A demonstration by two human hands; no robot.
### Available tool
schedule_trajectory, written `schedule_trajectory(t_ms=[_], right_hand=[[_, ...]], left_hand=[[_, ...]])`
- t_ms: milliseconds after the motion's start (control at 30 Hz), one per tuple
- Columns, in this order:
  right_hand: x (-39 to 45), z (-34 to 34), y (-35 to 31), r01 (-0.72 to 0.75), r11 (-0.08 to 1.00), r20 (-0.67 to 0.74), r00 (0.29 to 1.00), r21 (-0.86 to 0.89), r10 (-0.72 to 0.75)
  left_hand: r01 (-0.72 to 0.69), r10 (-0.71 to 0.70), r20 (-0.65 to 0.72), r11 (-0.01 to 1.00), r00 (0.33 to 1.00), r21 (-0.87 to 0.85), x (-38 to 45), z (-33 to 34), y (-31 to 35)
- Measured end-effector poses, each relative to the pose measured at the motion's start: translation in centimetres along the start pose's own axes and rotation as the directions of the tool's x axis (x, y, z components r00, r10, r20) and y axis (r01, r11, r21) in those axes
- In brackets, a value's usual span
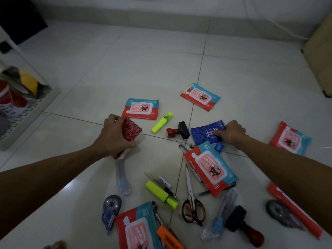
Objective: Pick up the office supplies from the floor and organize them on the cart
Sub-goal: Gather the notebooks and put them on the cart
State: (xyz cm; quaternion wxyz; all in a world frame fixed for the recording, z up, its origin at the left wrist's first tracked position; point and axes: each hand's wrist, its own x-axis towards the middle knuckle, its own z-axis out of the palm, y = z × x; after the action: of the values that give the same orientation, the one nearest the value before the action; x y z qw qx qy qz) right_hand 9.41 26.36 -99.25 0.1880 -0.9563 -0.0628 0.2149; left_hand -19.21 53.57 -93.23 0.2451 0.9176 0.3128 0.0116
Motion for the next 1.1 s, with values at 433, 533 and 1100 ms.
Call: schedule_trajectory(t_ms=[433,533,1100], right_hand=[[-2.5,-4.6,-0.7,0.176,0.576,-0.144,0.984,0.798,-0.102],[-3.3,-6.0,-1.4,0.178,0.500,-0.156,0.984,0.847,-0.087],[-8.4,-8.3,-5.4,0.004,0.209,0.016,0.996,0.978,-0.092]], left_hand=[[-0.108,0.145,0.007,0.766,0.989,-0.634,2.2,-0.4,6.6],[-0.185,0.196,-0.039,0.813,0.980,-0.553,2.1,-0.7,7.4],[-0.331,0.314,-0.113,0.923,0.943,-0.195,-0.3,0.9,12.4]])
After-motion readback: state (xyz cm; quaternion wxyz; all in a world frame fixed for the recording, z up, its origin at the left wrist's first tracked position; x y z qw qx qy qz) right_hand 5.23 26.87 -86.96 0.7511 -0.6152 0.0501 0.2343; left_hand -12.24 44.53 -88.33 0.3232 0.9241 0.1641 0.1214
